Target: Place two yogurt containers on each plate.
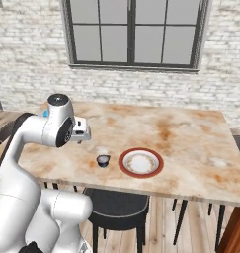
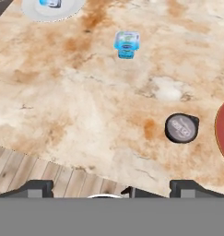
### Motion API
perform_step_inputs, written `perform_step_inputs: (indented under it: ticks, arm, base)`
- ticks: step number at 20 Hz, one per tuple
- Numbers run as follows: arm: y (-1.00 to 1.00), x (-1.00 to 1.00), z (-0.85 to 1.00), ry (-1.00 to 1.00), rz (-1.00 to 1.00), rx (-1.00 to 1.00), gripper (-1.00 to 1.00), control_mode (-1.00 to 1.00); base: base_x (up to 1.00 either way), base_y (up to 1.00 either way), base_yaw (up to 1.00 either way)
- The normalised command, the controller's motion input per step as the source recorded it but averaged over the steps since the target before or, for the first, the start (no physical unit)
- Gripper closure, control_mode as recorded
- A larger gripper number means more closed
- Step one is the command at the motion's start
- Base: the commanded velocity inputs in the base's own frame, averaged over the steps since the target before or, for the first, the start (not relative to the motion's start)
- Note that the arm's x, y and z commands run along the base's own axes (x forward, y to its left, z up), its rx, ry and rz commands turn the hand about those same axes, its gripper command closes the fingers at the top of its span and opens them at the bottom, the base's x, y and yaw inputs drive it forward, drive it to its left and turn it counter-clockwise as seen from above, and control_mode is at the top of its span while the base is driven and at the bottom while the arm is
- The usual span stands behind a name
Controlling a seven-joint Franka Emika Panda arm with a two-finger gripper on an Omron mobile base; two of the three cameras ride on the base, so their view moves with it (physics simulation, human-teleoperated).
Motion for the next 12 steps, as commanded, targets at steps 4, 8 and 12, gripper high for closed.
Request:
perform_step_inputs:
  ticks: [4,8,12]
  arm:
    - [0.03,0.23,0.00,0.06,0.00,-0.01,-1.00,-1.00]
    - [0.29,1.00,0.00,0.38,0.00,-0.05,-1.00,-1.00]
    - [0.55,1.00,0.00,0.42,-0.05,-0.07,-1.00,-1.00]
  base:
    - [0.00,0.00,0.00]
    - [0.00,0.00,0.00]
    - [0.00,0.00,0.00]
